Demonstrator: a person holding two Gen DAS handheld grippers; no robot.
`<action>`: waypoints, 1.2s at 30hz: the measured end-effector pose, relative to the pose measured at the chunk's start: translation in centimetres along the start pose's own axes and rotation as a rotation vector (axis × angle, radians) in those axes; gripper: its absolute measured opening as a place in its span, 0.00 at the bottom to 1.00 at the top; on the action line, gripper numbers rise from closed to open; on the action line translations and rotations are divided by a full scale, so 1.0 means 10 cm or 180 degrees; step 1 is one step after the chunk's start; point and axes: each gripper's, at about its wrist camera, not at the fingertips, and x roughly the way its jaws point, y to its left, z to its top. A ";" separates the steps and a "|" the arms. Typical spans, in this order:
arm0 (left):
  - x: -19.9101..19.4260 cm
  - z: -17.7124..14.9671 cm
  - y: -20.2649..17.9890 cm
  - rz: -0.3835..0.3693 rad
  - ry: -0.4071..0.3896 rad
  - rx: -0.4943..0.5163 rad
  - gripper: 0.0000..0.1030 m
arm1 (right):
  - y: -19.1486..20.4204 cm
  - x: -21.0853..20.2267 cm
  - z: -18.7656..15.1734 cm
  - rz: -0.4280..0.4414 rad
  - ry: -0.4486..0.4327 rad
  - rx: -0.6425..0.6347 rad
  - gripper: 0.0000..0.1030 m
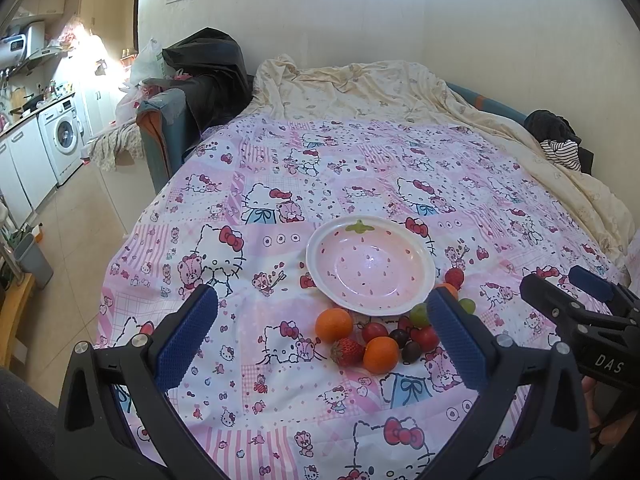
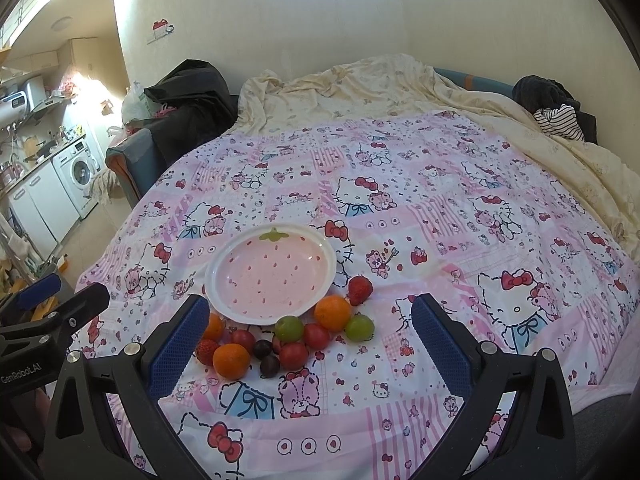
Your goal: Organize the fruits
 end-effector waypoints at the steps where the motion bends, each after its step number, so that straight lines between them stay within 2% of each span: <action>1: 0.00 0.00 0.00 0.0001 0.0000 0.0002 1.00 | 0.00 0.00 0.00 0.0001 0.0003 0.0002 1.00; 22: 0.00 0.00 0.01 0.0011 0.0017 0.0012 1.00 | 0.00 0.02 -0.01 0.0006 0.0009 -0.0008 1.00; 26: 0.06 0.08 0.04 0.0038 0.0066 0.0065 1.00 | 0.00 0.04 0.02 0.0034 0.0033 -0.0021 1.00; 31: 0.33 0.33 0.16 0.0136 0.0333 0.0047 1.00 | -0.13 0.15 0.30 0.0137 0.0079 0.0025 1.00; 36: 0.81 0.38 0.26 0.0141 0.0985 -0.0054 1.00 | -0.41 0.53 0.53 0.0542 0.0598 0.0318 1.00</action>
